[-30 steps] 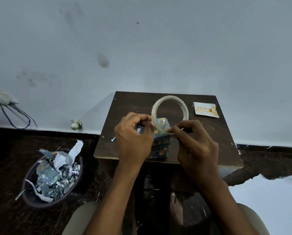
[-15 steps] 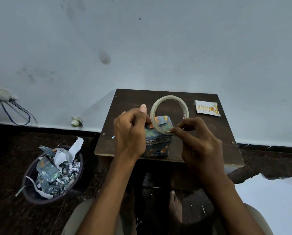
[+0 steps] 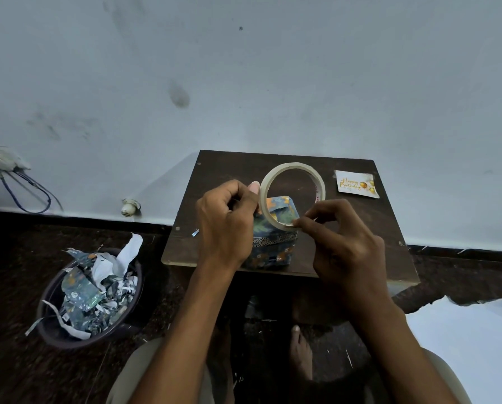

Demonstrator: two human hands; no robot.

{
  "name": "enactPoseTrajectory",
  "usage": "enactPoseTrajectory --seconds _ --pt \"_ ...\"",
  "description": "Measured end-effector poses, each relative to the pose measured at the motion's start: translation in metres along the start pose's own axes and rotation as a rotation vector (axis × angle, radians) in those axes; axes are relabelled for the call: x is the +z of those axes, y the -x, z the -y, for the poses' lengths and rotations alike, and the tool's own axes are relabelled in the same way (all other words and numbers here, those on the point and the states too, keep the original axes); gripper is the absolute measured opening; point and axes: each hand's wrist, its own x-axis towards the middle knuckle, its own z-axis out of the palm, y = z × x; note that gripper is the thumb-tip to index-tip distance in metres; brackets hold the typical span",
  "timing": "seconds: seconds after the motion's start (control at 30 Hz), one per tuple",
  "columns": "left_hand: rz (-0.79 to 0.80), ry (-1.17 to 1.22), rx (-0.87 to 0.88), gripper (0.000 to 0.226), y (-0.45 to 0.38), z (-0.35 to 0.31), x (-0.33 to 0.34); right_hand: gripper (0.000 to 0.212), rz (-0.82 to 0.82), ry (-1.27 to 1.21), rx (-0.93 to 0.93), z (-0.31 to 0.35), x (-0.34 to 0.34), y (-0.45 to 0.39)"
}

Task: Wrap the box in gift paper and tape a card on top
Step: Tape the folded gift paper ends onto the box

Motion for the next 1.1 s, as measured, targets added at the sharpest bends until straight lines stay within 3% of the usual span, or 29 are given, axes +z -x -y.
enactPoseTrajectory --seconds 0.4,0.67,0.8,0.97,1.1 --pt "0.008 0.009 0.023 0.037 -0.001 0.001 0.003 0.041 0.016 0.009 0.004 -0.002 -0.002 -0.001" --pt "0.087 0.026 0.029 0.055 0.0 0.003 -0.002 0.044 0.038 0.006 0.014 0.001 -0.002 -0.004" --pt "0.143 0.079 0.086 0.062 -0.001 0.005 -0.005 0.03 0.051 -0.066 0.056 0.003 -0.003 -0.005" --pt "0.287 -0.033 0.21 0.042 0.003 0.003 -0.013 0.021 0.019 -0.329 0.172 0.01 0.0 -0.004" --pt "0.246 -0.071 0.188 0.034 0.005 0.004 -0.013 0.02 -0.029 -0.364 0.213 0.014 0.001 -0.005"
